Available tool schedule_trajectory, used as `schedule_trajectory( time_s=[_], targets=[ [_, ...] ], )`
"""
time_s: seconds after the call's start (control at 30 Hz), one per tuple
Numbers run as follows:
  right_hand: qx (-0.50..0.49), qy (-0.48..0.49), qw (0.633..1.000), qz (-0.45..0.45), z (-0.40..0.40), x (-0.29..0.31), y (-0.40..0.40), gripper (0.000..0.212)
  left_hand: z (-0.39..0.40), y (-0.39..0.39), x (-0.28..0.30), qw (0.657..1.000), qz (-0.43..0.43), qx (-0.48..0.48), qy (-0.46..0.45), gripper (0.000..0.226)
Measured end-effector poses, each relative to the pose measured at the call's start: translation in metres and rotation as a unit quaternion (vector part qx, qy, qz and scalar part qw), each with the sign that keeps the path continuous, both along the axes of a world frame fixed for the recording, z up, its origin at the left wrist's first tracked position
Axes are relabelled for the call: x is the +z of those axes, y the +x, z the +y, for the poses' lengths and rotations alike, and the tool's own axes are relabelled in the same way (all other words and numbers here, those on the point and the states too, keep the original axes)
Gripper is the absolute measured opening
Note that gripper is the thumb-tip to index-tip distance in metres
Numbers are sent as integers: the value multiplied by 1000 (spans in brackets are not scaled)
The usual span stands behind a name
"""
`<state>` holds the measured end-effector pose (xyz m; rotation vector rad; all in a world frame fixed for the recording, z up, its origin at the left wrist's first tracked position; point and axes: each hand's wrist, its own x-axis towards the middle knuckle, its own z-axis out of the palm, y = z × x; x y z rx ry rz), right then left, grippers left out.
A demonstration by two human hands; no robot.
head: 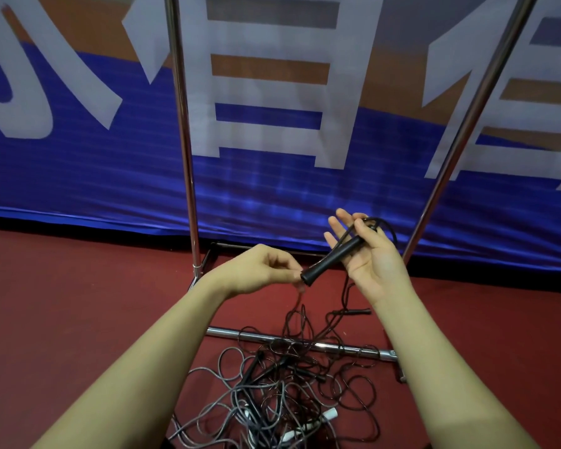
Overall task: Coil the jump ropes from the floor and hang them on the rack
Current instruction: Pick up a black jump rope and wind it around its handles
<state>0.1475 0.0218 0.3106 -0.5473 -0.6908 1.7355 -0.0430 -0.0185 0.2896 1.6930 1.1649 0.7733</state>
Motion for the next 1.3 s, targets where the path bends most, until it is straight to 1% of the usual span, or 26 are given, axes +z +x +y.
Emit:
schedule_trajectory(
  time_s=[0.1,0.2,0.33,0.43,0.53,0.57,0.63,0.7,0.77,0.8,0.83,0.87,0.9,0.93,1.0,1.07,1.13,1.17,1.2,1.27,1.3],
  targets=[
    [-3,-4,1000,-1,3,-2,2,18,-1,-3,1,993,-100,55,-16,13],
    [20,-1,999,-25,7,-6,1,19,-2,-2,8,968,-221,104,-56,13],
    [93,39,983,-155,1,-18,-12,20,-2,3,21,935,-318,139,-72,16],
    [160,54,969,-180,-8,-24,-24,23,1,11,29,896,-409,157,-71,17],
    [241,85,937,-238,-14,-27,-30,18,5,12,32,861,-474,171,-68,15],
    [266,97,927,-245,-16,-29,-31,19,7,10,32,859,-477,175,-66,14],
    [304,110,914,-244,-18,-30,-33,31,10,8,29,863,-465,185,-64,13],
    [321,107,913,-227,-19,-28,-31,34,13,6,27,860,-462,209,-59,16],
    [330,100,913,-218,-18,-25,-27,30,15,1,26,843,-478,241,-49,19],
    [340,110,902,-241,-18,-23,-24,25,16,-2,26,834,-486,255,-45,19],
    [353,128,884,-279,-19,-21,-22,18,17,-5,26,829,-491,266,-42,19],
    [363,141,867,-311,-20,-21,-21,13,17,-6,25,827,-490,272,-41,18],
    [367,145,859,-326,-21,-20,-21,12,17,-7,25,828,-488,274,-40,18],
    [362,142,861,-327,-22,-20,-21,12,17,-8,24,828,-487,275,-43,17],
    [326,133,884,-309,-23,-18,-23,12,18,-8,22,832,-476,278,-61,16],
    [276,124,914,-271,-20,-16,-23,10,17,-8,21,840,-456,274,-108,20],
    [225,114,945,-211,-16,-13,-22,8,15,-7,21,847,-433,257,-171,25],
    [198,102,958,-181,-14,-11,-21,8,13,-5,20,858,-410,238,-197,26],
    [171,88,969,-154,-12,-8,-20,8,11,-3,19,878,-371,211,-216,28],
    [114,56,986,-106,-8,-4,-16,17,7,0,17,925,-264,145,-233,29],
    [87,44,991,-87,-6,-3,-13,20,5,2,16,942,-214,114,-232,28]
  ],
)
